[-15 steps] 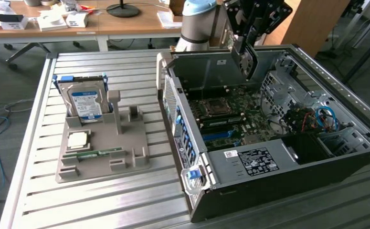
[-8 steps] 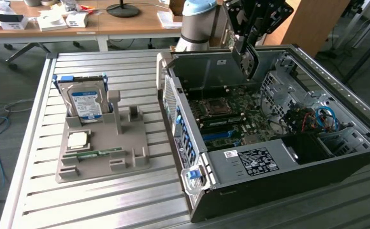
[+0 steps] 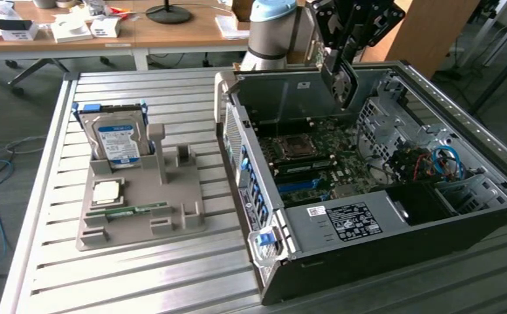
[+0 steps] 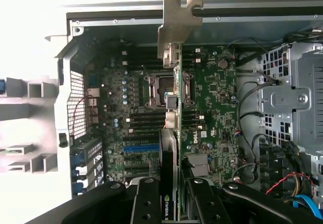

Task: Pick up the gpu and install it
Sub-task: 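Pick up the gpu and move the gpu toward the slot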

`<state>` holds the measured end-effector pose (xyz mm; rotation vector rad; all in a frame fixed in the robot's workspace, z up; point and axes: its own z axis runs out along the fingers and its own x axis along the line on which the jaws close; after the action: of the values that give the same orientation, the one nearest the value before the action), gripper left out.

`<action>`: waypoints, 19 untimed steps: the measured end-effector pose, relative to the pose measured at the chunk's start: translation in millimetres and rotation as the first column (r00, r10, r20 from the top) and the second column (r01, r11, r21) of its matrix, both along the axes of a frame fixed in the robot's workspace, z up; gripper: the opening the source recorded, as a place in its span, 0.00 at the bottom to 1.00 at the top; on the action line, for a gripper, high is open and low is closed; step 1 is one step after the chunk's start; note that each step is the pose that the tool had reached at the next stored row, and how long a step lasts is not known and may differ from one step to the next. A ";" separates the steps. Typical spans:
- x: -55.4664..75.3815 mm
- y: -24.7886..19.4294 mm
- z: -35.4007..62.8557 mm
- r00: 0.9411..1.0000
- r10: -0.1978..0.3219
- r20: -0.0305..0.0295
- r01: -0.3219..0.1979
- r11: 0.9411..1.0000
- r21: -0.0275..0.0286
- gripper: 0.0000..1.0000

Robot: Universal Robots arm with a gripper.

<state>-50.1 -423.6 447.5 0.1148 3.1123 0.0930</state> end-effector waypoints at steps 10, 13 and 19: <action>9.3 0.0 0.0 1.000 0.000 0.000 0.000 1.000 0.000 0.26; 10.3 0.0 0.0 1.000 0.000 0.000 0.000 1.000 0.000 0.26; 10.5 0.0 0.0 1.000 0.000 0.000 0.000 1.000 0.000 0.26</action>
<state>-39.5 -423.7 447.5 0.1148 3.1123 0.0931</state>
